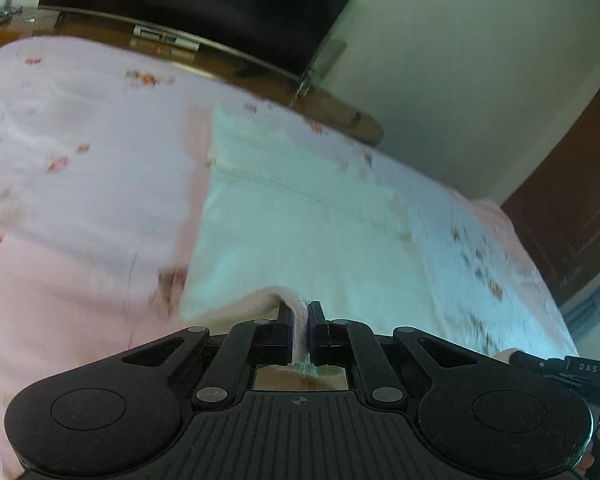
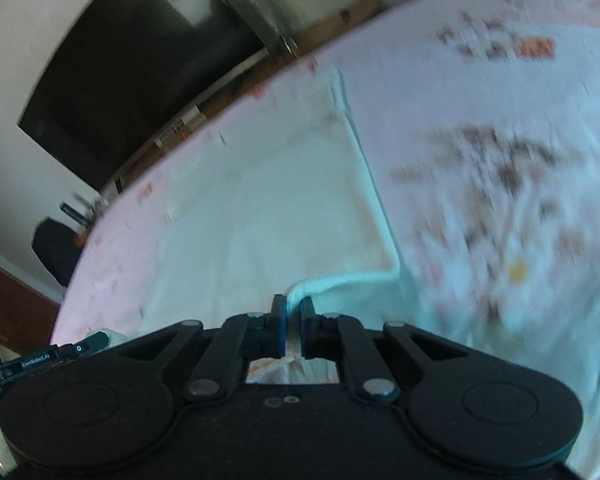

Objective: Fold small clothes

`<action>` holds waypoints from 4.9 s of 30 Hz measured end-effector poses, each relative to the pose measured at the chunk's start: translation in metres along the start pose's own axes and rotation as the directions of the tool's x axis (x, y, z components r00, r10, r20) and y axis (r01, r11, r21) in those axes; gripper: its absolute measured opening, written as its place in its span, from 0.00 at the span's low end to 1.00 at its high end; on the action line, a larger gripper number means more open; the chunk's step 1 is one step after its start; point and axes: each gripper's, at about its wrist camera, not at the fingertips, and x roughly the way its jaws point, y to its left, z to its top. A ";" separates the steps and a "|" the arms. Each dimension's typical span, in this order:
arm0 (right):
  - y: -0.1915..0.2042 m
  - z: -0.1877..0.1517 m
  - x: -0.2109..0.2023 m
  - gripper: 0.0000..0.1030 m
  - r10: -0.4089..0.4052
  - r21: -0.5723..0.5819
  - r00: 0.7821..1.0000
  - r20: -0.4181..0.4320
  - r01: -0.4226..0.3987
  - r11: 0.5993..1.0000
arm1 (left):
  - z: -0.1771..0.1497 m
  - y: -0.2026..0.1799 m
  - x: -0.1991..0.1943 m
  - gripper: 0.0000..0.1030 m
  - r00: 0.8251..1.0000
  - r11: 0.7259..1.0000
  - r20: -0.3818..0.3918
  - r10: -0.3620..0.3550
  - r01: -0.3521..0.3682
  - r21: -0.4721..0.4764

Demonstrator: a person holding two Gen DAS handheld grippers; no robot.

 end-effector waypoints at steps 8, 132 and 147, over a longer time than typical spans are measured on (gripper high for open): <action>0.009 0.069 0.044 0.07 0.025 -0.020 0.996 0.082 -0.023 1.000 | 0.064 -0.005 0.048 0.07 0.995 0.999 0.091 0.032 -0.031 -0.009; 0.056 0.071 0.189 0.42 -0.231 -0.420 0.973 0.023 0.219 0.881 | 0.042 -0.032 0.168 0.04 0.898 0.891 -0.055 0.436 -0.422 0.165; 0.036 0.069 0.199 0.43 -0.312 -0.410 0.950 0.027 0.295 0.863 | 0.022 -0.018 0.170 0.05 0.926 0.924 -0.044 0.375 -0.369 0.099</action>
